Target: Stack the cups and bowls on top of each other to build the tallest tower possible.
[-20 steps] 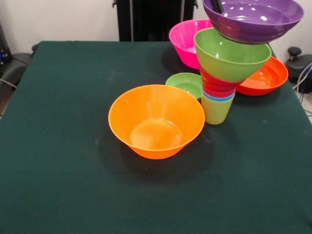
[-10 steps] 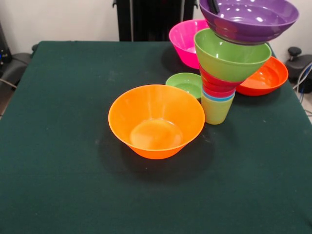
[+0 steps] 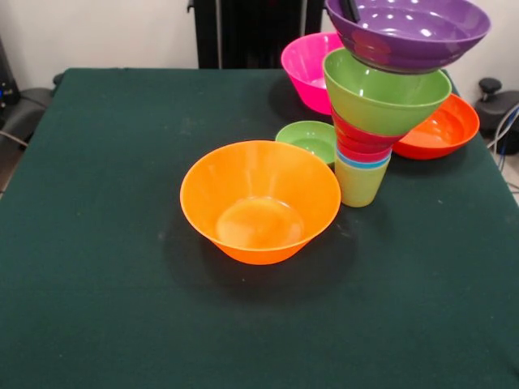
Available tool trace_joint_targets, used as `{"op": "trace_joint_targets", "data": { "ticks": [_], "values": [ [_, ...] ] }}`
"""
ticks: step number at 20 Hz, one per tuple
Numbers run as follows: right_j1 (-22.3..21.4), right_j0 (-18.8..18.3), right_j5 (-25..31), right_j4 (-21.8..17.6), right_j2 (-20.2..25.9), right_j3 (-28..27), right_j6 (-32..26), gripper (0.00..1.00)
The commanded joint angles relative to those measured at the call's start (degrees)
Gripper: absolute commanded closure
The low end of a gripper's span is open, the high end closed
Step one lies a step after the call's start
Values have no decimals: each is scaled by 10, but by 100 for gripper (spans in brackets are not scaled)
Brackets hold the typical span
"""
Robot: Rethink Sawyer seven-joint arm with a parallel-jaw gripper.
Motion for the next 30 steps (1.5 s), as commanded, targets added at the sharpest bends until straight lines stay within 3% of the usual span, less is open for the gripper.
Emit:
{"op": "trace_joint_targets", "data": {
  "ticks": [1,30],
  "values": [
    [52,9,-23,-37,-41,6,70,100],
    [66,32,-58,-68,-74,2,83,100]
  ]
}}
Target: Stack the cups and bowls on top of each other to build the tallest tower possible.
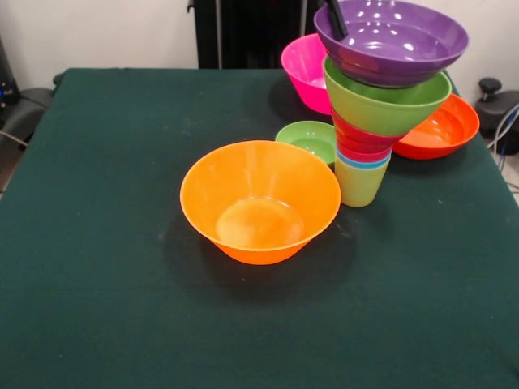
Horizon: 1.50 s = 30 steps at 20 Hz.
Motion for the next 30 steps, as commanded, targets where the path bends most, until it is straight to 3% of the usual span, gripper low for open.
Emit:
{"op": "trace_joint_targets", "data": {
  "ticks": [1,30],
  "values": [
    [22,24,-37,-29,-27,2,82,100],
    [25,51,-70,-27,-50,4,91,100]
  ]
}}
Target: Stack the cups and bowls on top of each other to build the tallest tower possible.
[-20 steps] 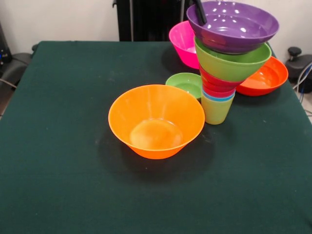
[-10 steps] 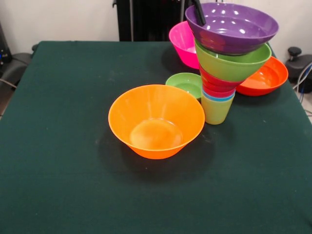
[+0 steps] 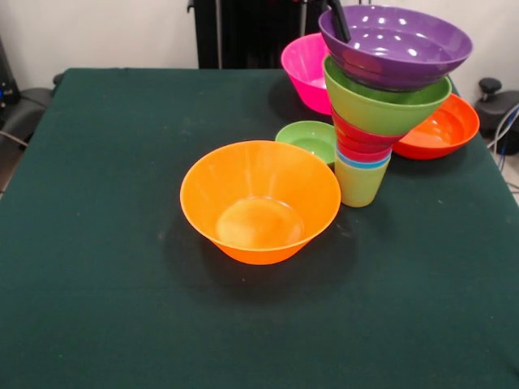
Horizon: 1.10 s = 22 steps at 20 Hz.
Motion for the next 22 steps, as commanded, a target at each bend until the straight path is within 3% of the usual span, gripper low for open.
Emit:
{"op": "trace_joint_targets", "data": {
  "ticks": [1,14,22],
  "values": [
    [24,31,-37,-23,-32,4,92,100],
    [24,41,-58,-31,-43,18,96,100],
    [28,35,-44,-26,-39,5,89,100]
  ]
}}
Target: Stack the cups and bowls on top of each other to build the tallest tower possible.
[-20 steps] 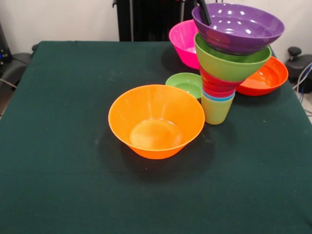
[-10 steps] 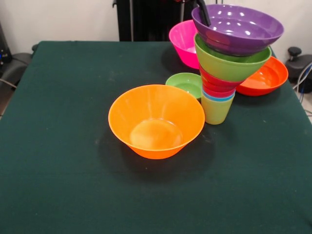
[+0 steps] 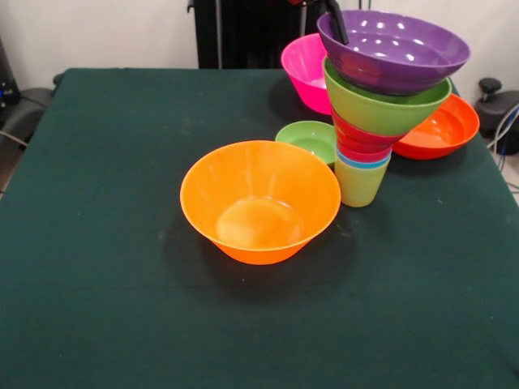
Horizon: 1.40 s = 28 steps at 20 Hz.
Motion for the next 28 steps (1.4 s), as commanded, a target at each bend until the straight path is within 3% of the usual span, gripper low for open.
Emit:
{"op": "trace_joint_targets", "data": {
  "ticks": [1,26,27,28],
  "values": [
    [28,20,-16,-26,-18,4,89,100],
    [40,9,-7,-29,-12,3,84,100],
    [41,8,-6,-30,-12,3,83,0],
    [40,9,-6,-30,-13,3,82,0]
  ]
}}
